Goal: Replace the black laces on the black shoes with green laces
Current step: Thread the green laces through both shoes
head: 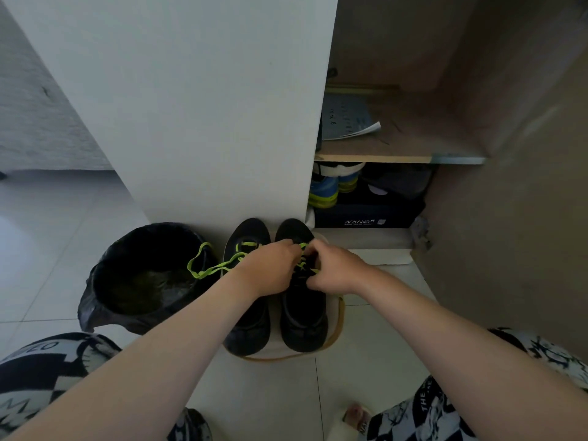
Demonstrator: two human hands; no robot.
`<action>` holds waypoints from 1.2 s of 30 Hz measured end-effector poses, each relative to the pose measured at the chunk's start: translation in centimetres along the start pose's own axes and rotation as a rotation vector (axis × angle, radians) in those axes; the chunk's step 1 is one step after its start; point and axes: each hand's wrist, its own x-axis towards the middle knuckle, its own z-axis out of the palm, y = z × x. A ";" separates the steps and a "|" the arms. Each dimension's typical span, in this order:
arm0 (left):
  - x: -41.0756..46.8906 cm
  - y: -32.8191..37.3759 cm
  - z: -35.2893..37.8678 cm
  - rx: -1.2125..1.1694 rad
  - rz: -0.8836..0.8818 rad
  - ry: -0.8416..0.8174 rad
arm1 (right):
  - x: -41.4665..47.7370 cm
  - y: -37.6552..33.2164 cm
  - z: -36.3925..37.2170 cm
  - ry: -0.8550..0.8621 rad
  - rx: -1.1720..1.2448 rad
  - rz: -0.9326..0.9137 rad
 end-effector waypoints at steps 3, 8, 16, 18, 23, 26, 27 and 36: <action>-0.2 -0.1 -0.1 -0.039 0.022 0.078 | 0.0 -0.2 0.4 0.113 -0.027 -0.130; -0.5 -0.3 -0.4 -0.109 -0.025 0.117 | 0.4 -0.1 0.2 0.125 0.043 -0.089; -0.5 0.1 0.4 -0.219 -0.209 0.180 | 0.7 0.5 0.1 0.078 0.141 -0.034; -0.4 0.0 0.0 -0.225 -0.187 0.132 | 0.6 0.6 0.0 0.054 0.148 -0.033; -0.7 -0.9 -0.7 -0.275 -0.182 0.064 | 1.0 1.1 -0.7 0.090 0.306 -0.009; -0.6 -0.8 -0.3 -0.358 -0.294 0.138 | 1.9 1.0 -0.4 0.204 0.178 0.023; -0.4 -0.8 -0.2 -0.382 -0.322 0.149 | 2.1 0.8 -0.2 0.214 0.109 0.018; 0.1 -0.4 -0.2 -0.372 -0.325 0.120 | 2.4 0.0 -0.2 0.263 -0.210 -0.088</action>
